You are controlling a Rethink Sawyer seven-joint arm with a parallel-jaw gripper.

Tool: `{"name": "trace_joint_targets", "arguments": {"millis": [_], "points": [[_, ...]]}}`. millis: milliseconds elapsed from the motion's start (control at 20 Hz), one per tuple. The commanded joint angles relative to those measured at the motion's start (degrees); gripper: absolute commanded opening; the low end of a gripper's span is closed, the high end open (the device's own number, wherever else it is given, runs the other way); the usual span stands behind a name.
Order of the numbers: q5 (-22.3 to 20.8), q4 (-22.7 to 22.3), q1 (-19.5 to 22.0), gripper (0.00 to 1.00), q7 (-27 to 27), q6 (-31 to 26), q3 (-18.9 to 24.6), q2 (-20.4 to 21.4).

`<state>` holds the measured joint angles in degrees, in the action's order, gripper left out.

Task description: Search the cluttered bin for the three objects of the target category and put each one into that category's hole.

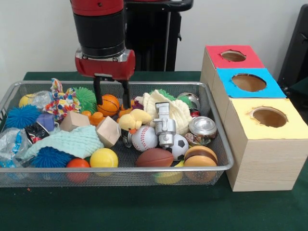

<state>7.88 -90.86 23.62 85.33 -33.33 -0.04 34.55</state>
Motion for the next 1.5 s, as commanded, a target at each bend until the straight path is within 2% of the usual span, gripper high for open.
{"name": "trace_joint_targets", "arguments": {"millis": [50,150,400,700,800,1050,1350,1500], "points": [[2.2,-4.7,-1.4,1.0,12.0,4.1,4.5,-4.1],[2.7,-5.4,-1.5,1.0,12.8,6.2,4.8,-4.8],[4.9,-4.7,-2.7,1.0,14.5,5.4,4.3,-5.5],[4.1,-5.1,-2.7,1.0,12.5,8.2,4.2,-8.2],[3.7,-4.9,-3.1,1.0,12.2,6.6,3.4,-9.0],[3.1,-1.5,-5.2,1.0,12.3,-4.0,0.3,-10.7],[3.4,0.2,-6.5,1.0,12.8,-9.1,-1.1,-12.3],[1.2,2.3,-8.2,1.0,12.0,-13.6,-3.6,-12.4]]}}
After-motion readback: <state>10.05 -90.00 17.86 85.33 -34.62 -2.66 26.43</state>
